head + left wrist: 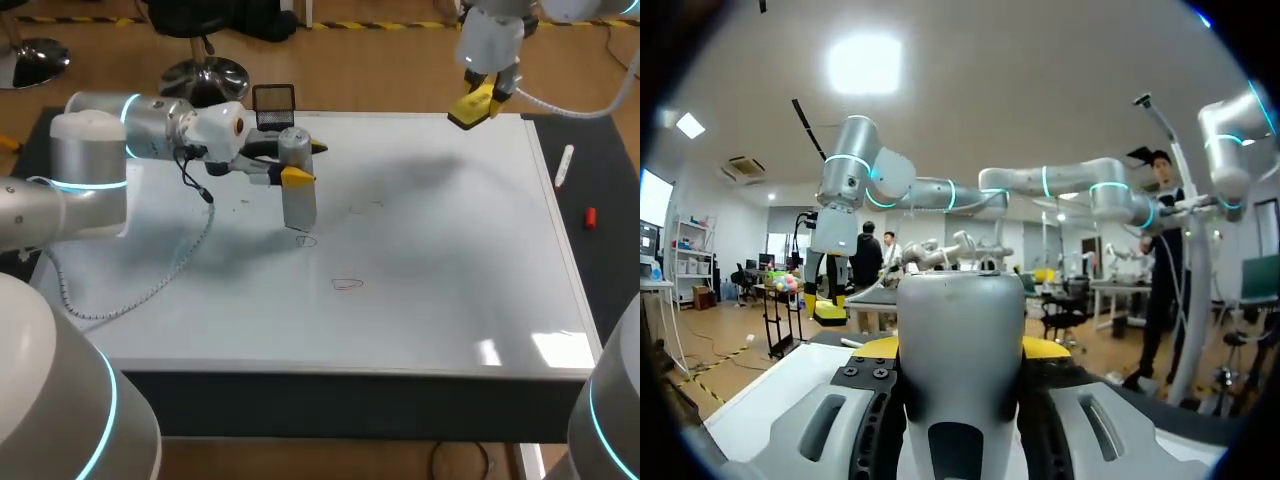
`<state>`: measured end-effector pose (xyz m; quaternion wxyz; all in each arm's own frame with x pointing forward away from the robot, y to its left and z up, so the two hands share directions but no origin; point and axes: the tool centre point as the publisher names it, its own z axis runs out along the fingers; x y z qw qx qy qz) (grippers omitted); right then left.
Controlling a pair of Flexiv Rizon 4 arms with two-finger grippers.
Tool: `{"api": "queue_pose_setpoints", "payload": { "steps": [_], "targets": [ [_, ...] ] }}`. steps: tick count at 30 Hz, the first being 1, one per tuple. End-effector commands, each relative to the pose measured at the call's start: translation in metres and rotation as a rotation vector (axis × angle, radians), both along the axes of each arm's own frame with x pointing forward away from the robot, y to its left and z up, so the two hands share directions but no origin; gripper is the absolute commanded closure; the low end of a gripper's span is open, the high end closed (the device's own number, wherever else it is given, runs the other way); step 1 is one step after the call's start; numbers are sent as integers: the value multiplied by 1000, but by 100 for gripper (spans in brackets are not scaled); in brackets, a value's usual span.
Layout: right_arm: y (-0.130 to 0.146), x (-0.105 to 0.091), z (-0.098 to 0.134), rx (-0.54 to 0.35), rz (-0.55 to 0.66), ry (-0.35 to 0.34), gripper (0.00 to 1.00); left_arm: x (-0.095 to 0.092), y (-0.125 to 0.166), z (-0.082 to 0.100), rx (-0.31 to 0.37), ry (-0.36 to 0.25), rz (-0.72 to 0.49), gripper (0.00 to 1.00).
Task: Pick up the inspection probe, press it on each red-marked spot on the whiteboard one by one, put down the probe, pick up the eraser, and wipe off all the red marks.
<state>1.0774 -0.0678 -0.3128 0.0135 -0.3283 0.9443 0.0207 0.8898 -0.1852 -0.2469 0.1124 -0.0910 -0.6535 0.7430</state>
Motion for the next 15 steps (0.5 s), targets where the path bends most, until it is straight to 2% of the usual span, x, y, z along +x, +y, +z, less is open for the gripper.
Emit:
{"api": "queue_pose_setpoints", "payload": {
  "steps": [1, 7, 15],
  "targets": [
    [-1, 0, 1, -4, 1, 0, 100, -7, 7, 10, 18, -3, 34, 100],
    [-1, 0, 1, -4, 1, 0, 100, 1, 19, 12, 13, -1, 65, 100],
    [-1, 0, 1, -4, 1, 0, 100, 35, 60, 16, 20, -34, 153, 100]
  ]
}}
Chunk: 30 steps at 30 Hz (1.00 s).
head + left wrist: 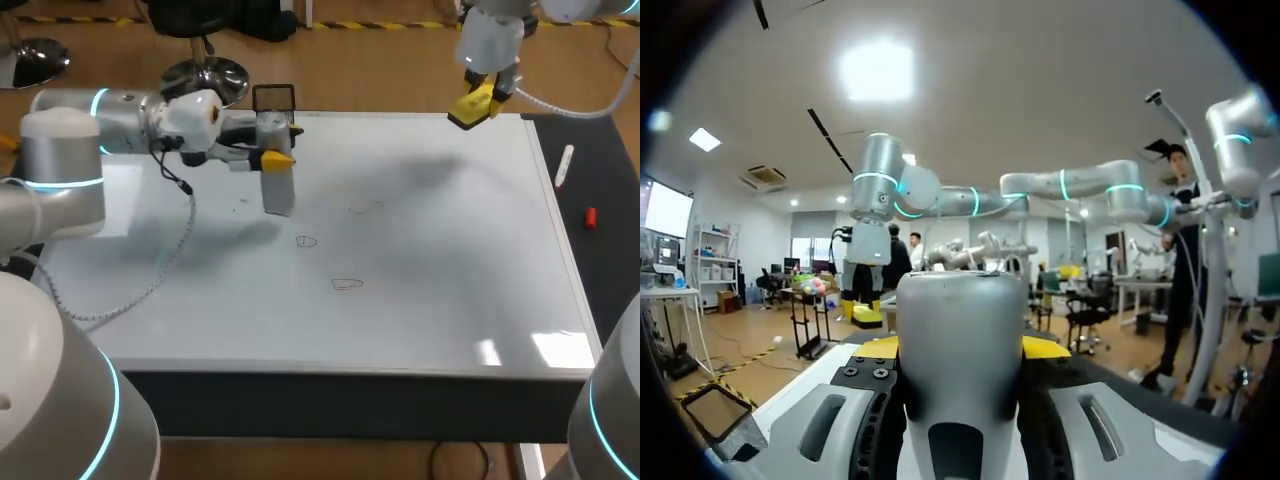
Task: Pick up the inspection probe, press it on each red-marked spot on the whiteboard one by one, put down the probe, pick up the eraser, and wipe off all the red marks.
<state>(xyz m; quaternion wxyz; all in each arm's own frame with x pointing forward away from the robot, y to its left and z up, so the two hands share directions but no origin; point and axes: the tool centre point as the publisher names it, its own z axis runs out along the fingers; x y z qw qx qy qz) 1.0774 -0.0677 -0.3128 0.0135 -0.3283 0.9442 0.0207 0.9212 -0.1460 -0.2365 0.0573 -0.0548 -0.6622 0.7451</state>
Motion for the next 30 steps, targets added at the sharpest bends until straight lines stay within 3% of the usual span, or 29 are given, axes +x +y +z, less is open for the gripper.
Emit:
{"api": "queue_pose_setpoints", "payload": {
  "steps": [1, 14, 21, 30],
  "targets": [
    [-1, 0, 1, -3, 1, 0, 100, 9, 26, 6, 14, -14, 35, 100],
    [-1, 0, 1, -3, 1, 0, 100, 66, 103, 9, 48, -51, 188, 100],
    [-1, 0, 1, -3, 1, 0, 100, 84, 128, 7, 52, -47, 230, 100],
    [-1, 0, 1, -3, 1, 0, 100, 91, 139, 5, 53, -36, 251, 100]
  ]
}}
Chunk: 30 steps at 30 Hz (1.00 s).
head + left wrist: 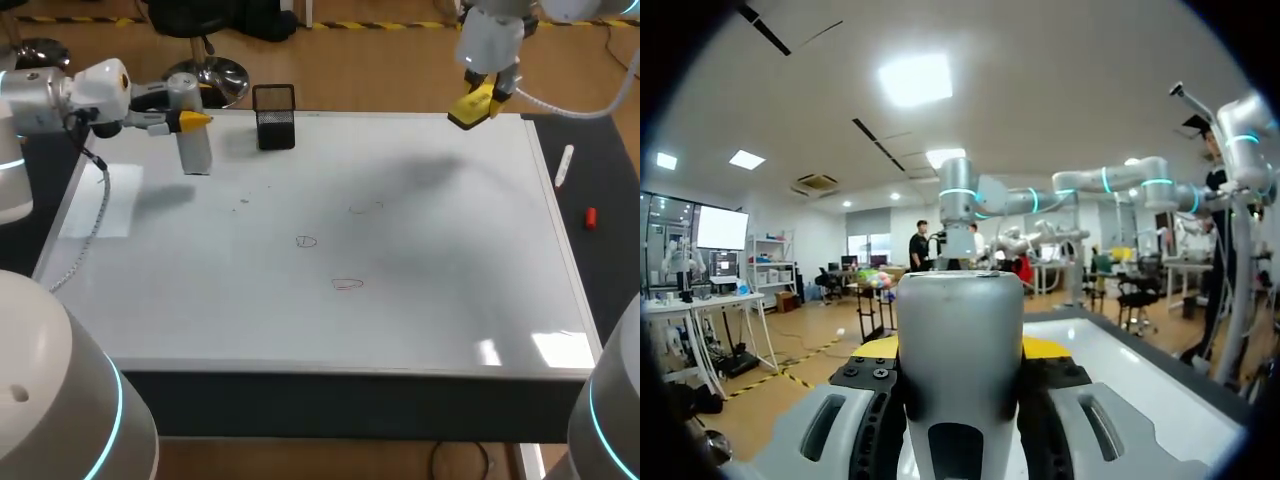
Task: Pick up the inspection probe, press it on each red-marked spot on the whiteboard one by one, put down the probe, pick up the eraser, and wipe off all the red marks.
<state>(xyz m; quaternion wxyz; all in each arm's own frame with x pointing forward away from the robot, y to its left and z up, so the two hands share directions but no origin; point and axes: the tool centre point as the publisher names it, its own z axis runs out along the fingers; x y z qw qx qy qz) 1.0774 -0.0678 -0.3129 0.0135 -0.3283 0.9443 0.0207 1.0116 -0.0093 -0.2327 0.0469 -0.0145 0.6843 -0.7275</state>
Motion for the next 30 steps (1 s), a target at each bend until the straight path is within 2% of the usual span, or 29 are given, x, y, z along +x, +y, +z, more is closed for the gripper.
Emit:
{"api": "queue_pose_setpoints", "payload": {
  "steps": [1, 19, 24, 30],
  "targets": [
    [-1, 0, 1, -4, 1, 0, 100, 0, 2, 1, 0, 5, 5, 100],
    [-1, 0, 1, -4, 1, 0, 100, 0, 3, 3, -4, 8, 7, 100],
    [26, -1, 12, -1, 92, -48, 100, 0, 3, 3, -4, 8, 7, 100],
    [61, -13, 25, 13, 169, -59, 100, 0, 3, 3, -4, 8, 7, 100]
  ]
}}
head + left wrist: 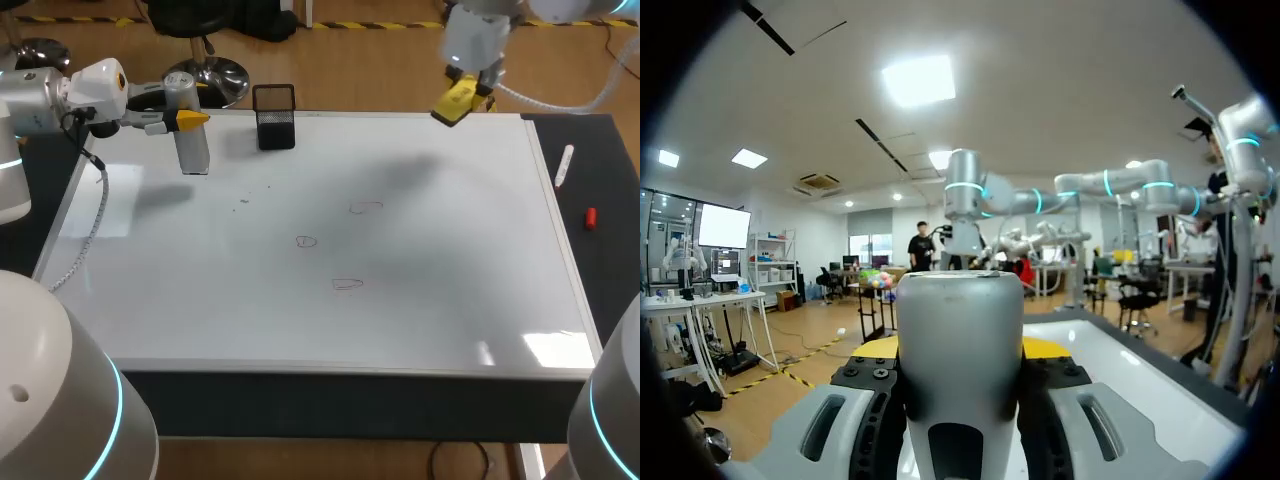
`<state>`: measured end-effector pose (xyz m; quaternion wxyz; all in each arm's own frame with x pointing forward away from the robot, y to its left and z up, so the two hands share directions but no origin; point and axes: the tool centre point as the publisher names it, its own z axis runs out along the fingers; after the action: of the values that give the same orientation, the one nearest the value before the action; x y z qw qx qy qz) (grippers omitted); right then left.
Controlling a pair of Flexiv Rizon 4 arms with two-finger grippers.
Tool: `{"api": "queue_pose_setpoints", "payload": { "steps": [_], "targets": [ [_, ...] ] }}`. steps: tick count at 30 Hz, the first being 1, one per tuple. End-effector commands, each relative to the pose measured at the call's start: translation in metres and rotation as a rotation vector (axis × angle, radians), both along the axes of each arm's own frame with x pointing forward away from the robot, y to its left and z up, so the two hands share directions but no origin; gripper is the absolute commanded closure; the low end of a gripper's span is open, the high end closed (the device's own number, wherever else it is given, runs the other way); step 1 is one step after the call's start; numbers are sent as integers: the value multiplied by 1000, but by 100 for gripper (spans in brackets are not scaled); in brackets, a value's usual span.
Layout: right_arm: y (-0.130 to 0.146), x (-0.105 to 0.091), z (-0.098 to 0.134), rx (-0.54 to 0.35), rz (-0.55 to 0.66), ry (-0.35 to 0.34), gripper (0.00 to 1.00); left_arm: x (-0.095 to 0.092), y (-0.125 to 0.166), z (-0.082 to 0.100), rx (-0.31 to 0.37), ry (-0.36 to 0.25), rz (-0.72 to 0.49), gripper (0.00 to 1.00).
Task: Pick up the inspection probe, press it on each red-marked spot on the whiteboard one by one, put down the probe, pick up the eraser, and wipe off all the red marks.
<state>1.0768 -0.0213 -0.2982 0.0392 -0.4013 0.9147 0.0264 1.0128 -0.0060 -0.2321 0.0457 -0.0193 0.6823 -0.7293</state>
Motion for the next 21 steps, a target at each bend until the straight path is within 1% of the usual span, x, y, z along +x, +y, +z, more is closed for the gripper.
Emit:
{"api": "queue_pose_setpoints", "payload": {
  "steps": [1, 4, 7, 11, 15, 21],
  "targets": [
    [22, -15, 13, -14, 34, -12, 100, -2, 0, 2, 2, -1, 3, 100],
    [44, -24, 16, -10, 100, -6, 100, -2, 0, 2, 2, -1, 3, 100],
    [71, -38, 17, -5, 160, 8, 100, -2, 0, 2, 2, -1, 3, 100],
    [105, -57, 12, -9, 213, 29, 100, -2, 0, 2, 2, -1, 3, 100],
    [140, -76, 6, -14, 275, 24, 100, -2, 0, 2, 2, -1, 3, 100],
    [185, -98, 0, -17, 355, 11, 100, -2, 0, 2, 2, -1, 3, 100]
  ]
}}
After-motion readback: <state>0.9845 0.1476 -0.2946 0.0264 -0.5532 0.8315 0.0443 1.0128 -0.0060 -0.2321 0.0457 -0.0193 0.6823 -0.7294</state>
